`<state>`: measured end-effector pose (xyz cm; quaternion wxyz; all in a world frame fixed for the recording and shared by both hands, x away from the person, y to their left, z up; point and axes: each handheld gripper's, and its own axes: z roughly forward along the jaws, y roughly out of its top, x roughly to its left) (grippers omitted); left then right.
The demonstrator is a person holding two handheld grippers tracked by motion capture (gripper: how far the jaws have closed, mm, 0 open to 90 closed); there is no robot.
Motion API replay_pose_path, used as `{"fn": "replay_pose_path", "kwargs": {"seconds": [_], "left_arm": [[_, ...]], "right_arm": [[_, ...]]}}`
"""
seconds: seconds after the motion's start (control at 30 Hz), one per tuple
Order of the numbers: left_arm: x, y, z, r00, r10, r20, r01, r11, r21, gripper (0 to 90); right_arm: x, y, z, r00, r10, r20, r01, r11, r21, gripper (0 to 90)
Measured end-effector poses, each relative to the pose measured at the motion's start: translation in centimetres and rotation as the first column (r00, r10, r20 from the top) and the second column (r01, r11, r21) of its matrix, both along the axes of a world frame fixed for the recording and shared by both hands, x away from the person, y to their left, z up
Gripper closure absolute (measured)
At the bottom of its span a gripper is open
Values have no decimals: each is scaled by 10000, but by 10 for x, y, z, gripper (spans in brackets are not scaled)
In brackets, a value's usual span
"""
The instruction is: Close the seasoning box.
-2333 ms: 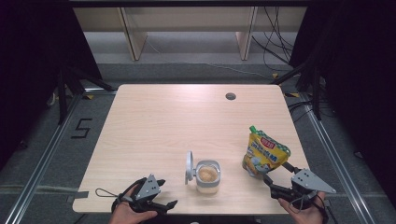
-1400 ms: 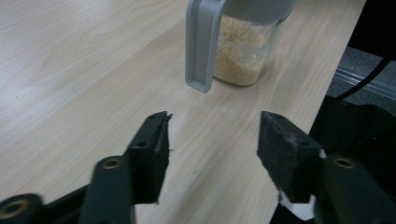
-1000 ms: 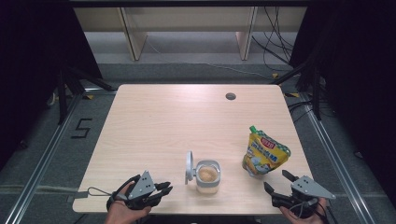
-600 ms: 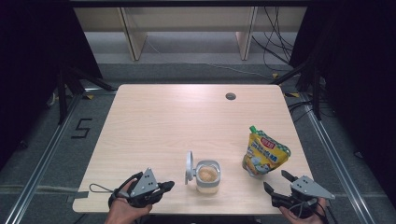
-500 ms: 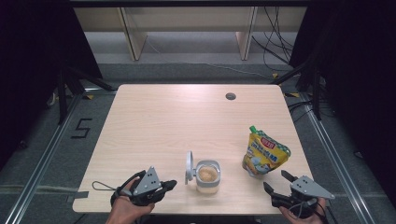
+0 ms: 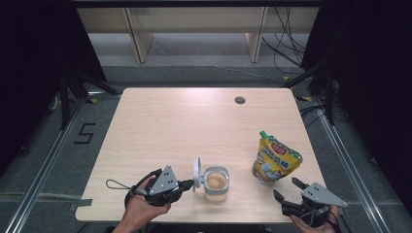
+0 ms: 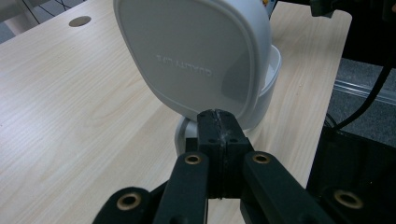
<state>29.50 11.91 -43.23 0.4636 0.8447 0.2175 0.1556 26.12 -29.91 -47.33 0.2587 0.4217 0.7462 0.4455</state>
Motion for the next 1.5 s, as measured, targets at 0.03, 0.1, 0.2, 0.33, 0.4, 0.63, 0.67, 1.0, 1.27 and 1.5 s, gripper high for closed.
{"fn": "replay_pose_path", "kwargs": {"seconds": [0.03, 0.1, 0.2, 0.33, 0.4, 0.63, 0.67, 1.0, 1.27, 1.5], "left_arm": [[0, -2, 1, 10000, 45, -57, -46, 9999, -101, 890], [1, -3, 2, 10000, -82, 33, 82, 10000, -40, 890], [2, -5, 5, 9997, -188, 166, 188, 9998, -17, 890], [2, -7, 7, 9999, -116, 121, 117, 9999, -72, 890], [2, -10, 8, 9998, -150, 115, 152, 9998, -126, 890], [3, -19, 7, 9990, -426, 127, 427, 9991, -23, 889], [2, -20, 7, 9994, -352, 48, 352, 9994, -71, 889], [1, -12, 6, 9997, -176, -162, 169, 9990, -406, 844], [-4, 9, 1, 9994, -138, -330, 113, 9972, -739, 689], [-18, 23, -17, 9964, -306, -787, 235, 9958, -887, 560]], "right_arm": [[0, 0, 0, 10000, 1, 19, -1, 10000, -33, 237], [0, 1, 0, 10000, -38, -70, 39, 10000, 86, 237], [1, 1, 0, 10000, 49, -7, -49, 10000, -48, 237], [0, 1, 0, 10000, 24, -67, -24, 10000, -8, 237], [1, 1, -1, 10000, 43, -74, -43, 10000, 8, 237], [0, 1, 0, 10000, -48, -46, 48, 10000, -12, 238], [0, 1, 0, 10000, -48, -46, 48, 10000, -12, 238], [0, 2, 0, 9999, 45, -129, -44, 10000, 53, 238], [0, 3, 0, 9999, 36, -163, -35, 10000, 57, 238], [-1, 5, 1, 9994, 248, -241, -249, 9997, -47, 231]]}}
